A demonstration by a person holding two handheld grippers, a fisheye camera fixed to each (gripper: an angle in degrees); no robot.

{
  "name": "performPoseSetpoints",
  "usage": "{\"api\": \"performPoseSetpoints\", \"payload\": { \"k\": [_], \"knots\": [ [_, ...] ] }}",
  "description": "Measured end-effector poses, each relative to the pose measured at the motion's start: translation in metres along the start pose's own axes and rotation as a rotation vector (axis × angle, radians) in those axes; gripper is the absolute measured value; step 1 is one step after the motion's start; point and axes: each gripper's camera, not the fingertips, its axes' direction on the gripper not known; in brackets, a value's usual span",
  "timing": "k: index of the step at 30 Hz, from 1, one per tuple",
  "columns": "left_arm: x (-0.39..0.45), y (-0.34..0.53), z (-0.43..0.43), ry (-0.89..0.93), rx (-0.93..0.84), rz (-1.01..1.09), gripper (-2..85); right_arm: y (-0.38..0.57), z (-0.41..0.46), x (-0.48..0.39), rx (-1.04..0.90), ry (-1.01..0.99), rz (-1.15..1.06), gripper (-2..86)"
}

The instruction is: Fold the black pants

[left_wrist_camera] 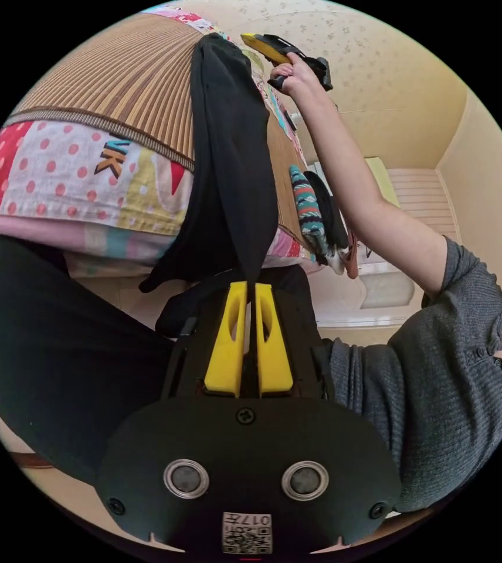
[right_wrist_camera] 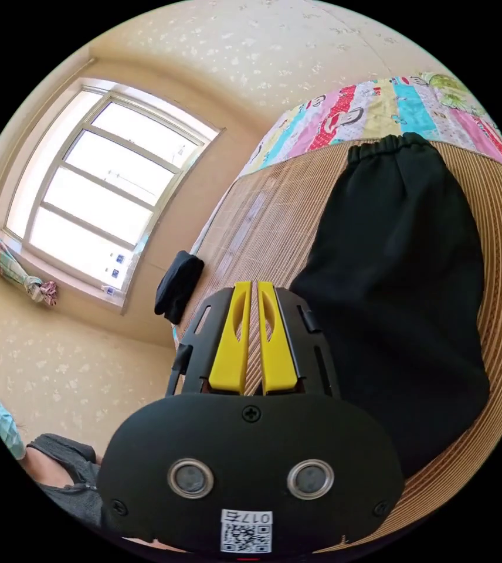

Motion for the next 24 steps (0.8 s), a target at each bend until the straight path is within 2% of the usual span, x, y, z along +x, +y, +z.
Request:
{"api": "performPoseSetpoints", "payload": {
  "k": [5,10,13,17,21,24],
  "knots": [
    [-0.007,0.007,0.011,-0.057,0.049,0.002,4.7,0.124,-0.066,-0.029,-0.044,0.132,-0.067,5.7],
    [0.0,-0.013,0.033,-0.157,0.095,0.076,6.8,0.297,-0.11,-0.011,-0.097,0.303,0.104,7.3],
    [0.009,-0.029,0.048,-0.242,0.168,0.135,7.9,0.364,-0.115,-0.009,-0.09,0.295,0.171,7.7],
    [0.018,-0.046,0.103,-0.416,0.116,0.171,8.6,0.404,-0.078,-0.016,-0.203,0.248,0.179,8.5],
    [0.02,-0.033,0.145,-0.532,0.14,0.132,8.6,0.41,-0.056,-0.035,-0.186,0.333,0.152,9.1],
    [0.017,-0.035,0.153,-0.551,0.137,0.106,6.6,0.394,-0.056,-0.049,-0.129,0.361,0.086,8.9]
  ]
}}
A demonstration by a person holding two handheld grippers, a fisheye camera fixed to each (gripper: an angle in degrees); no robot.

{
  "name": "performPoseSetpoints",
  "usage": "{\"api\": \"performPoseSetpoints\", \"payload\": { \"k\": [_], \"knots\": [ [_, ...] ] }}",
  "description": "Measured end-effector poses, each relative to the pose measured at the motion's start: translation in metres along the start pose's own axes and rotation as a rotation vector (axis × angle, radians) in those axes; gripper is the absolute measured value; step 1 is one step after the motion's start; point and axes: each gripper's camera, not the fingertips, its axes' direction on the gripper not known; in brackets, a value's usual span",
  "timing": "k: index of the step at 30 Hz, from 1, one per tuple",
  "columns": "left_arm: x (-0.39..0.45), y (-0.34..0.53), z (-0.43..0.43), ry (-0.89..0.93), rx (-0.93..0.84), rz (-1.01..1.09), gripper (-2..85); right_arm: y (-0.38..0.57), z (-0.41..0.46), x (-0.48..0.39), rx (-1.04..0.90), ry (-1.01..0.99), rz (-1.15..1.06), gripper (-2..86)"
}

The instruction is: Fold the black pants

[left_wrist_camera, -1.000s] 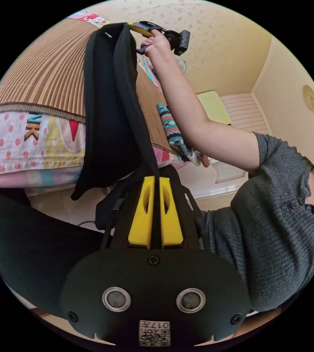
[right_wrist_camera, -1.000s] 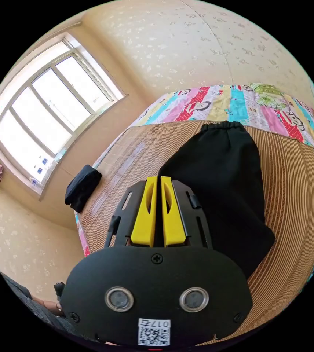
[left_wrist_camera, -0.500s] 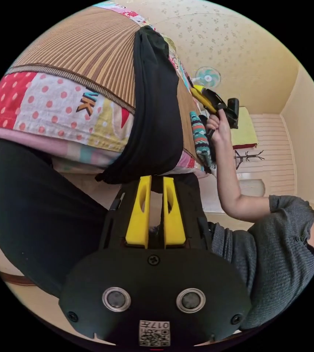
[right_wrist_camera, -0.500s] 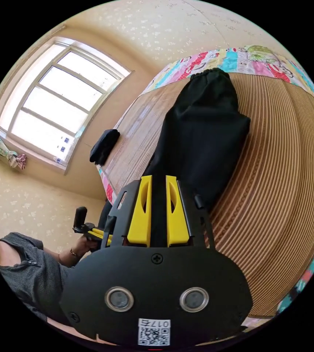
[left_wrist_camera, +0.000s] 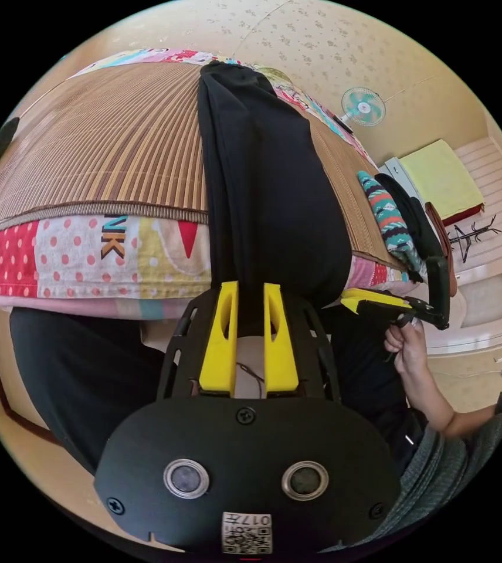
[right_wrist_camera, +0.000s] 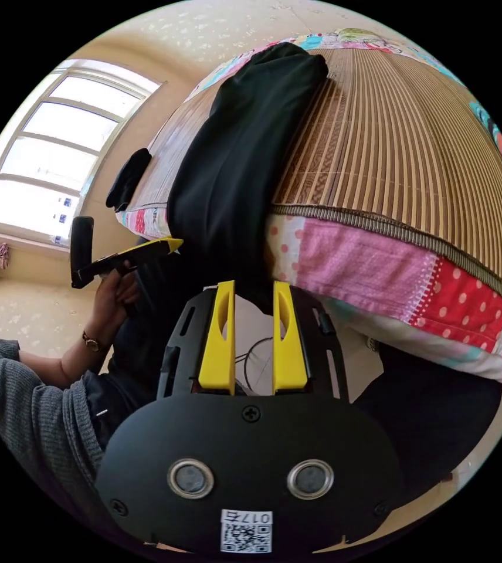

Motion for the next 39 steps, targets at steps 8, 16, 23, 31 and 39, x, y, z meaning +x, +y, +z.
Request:
{"api": "performPoseSetpoints", "payload": {
  "k": [8,16,23,31,39],
  "knots": [
    [0.019,0.008,-0.057,0.076,0.074,0.085,2.2,-0.025,-0.062,-0.046,0.048,-0.002,-0.108,2.6],
    [-0.024,0.018,-0.044,0.116,0.019,-0.028,1.6,-0.032,-0.039,-0.019,-0.052,-0.149,-0.028,1.7],
    [-0.036,0.031,-0.079,0.378,0.181,0.004,1.4,-0.036,-0.096,-0.015,0.1,-0.375,-0.001,1.6],
    [-0.004,-0.043,-0.183,0.632,0.26,0.122,0.8,-0.089,-0.195,-0.027,0.292,-0.772,-0.067,1.5],
    [-0.036,0.01,-0.083,0.275,0.006,-0.036,1.3,-0.08,-0.086,-0.013,0.026,-0.511,0.135,1.5]
  ]
}}
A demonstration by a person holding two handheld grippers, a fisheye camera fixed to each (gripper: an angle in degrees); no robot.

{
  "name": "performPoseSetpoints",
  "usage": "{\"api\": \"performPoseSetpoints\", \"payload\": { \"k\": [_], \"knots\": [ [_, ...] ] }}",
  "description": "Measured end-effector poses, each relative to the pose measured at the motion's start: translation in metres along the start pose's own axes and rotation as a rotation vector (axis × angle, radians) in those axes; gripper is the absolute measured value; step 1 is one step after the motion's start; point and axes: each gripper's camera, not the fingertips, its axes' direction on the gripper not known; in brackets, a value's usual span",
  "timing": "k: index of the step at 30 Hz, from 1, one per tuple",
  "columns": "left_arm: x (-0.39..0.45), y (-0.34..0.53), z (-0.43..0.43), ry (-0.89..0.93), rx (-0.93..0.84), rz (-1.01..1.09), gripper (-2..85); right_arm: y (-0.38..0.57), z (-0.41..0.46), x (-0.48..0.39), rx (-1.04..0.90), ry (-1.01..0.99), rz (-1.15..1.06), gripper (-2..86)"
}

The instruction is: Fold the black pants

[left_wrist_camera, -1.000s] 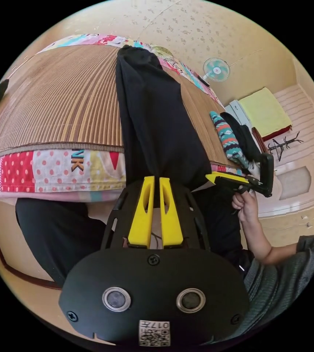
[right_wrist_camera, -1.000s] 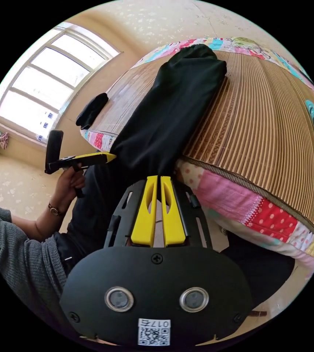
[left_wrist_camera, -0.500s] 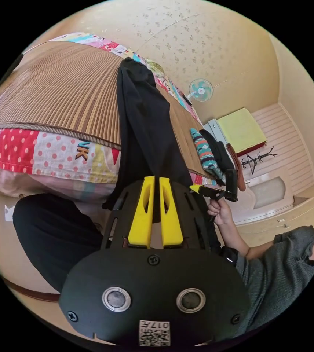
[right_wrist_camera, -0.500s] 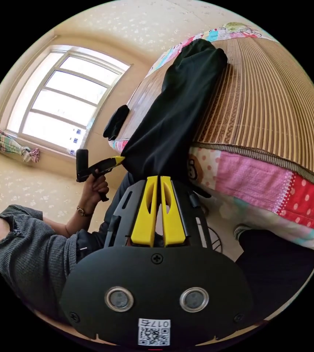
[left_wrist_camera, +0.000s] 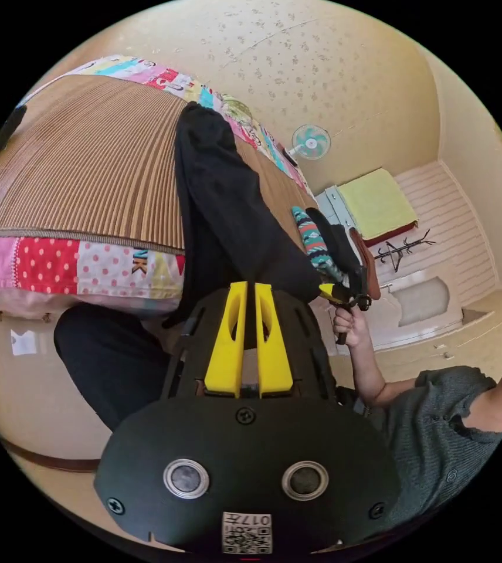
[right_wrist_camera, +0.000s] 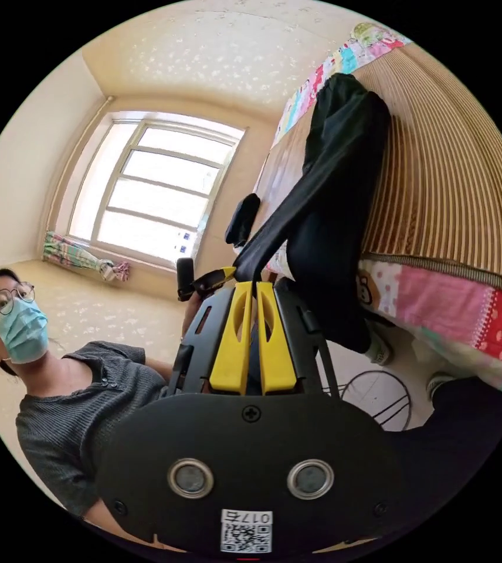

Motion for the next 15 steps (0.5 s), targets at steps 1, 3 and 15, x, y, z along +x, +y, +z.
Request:
{"api": "performPoseSetpoints", "payload": {
  "k": [1,3,15],
  "knots": [
    [-0.009,0.002,0.013,-0.017,-0.031,-0.026,1.3,-0.001,0.018,0.018,-0.051,0.111,0.049,1.5],
    [-0.031,0.01,0.038,-0.072,-0.072,-0.103,0.6,-0.002,0.033,0.03,-0.083,0.201,0.074,1.5],
    [-0.002,-0.096,0.038,-0.093,0.173,0.097,13.6,-0.094,0.003,0.015,0.124,0.172,-0.037,7.8]
  ]
}}
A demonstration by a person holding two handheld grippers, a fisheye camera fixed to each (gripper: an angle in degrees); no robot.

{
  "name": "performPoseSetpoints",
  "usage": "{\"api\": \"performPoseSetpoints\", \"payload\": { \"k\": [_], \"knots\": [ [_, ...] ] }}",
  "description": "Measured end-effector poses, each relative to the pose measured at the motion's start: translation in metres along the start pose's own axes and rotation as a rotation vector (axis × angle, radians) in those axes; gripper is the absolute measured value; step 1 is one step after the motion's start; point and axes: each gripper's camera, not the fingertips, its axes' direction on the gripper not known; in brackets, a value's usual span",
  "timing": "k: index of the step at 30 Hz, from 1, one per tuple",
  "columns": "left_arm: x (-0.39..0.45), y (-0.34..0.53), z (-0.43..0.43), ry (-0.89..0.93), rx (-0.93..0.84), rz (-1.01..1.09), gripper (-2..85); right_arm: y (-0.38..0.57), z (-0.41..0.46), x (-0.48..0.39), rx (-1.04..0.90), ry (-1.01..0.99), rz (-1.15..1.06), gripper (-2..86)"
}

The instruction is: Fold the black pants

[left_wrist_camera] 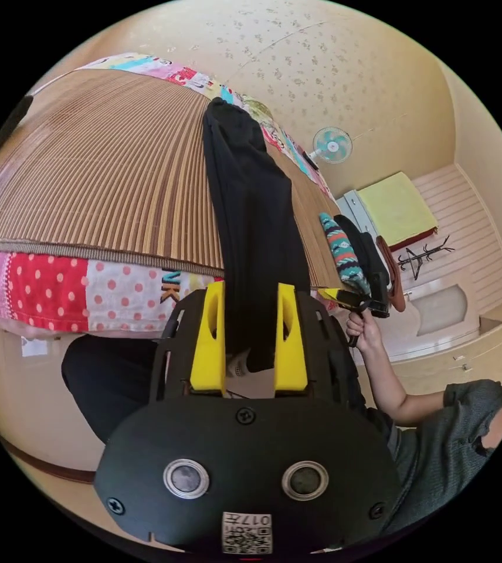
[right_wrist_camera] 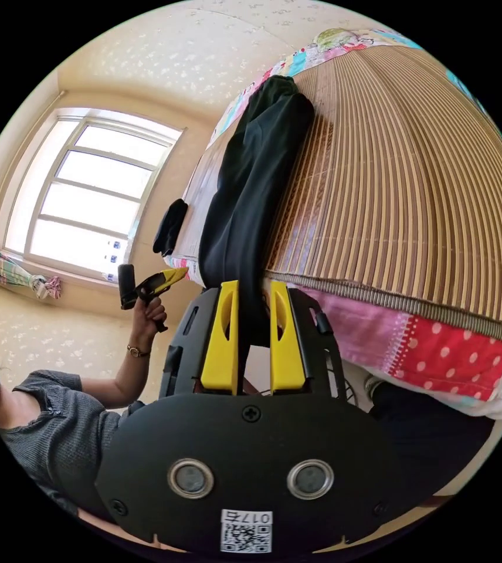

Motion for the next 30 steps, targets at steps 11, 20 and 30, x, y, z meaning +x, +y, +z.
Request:
{"api": "performPoseSetpoints", "payload": {
  "k": [11,20,30],
  "knots": [
    [0.005,0.019,0.061,-0.051,-0.04,-0.056,5.3,0.02,0.041,0.0,-0.002,-0.06,0.072,7.9],
    [-0.055,0.084,0.05,0.184,-0.033,-0.169,5.2,0.015,0.069,-0.004,-0.07,-0.106,0.018,7.5],
    [-0.082,0.116,0.084,0.285,-0.033,-0.129,7.2,0.002,0.109,-0.02,-0.075,-0.284,-0.023,4.9]
  ]
}}
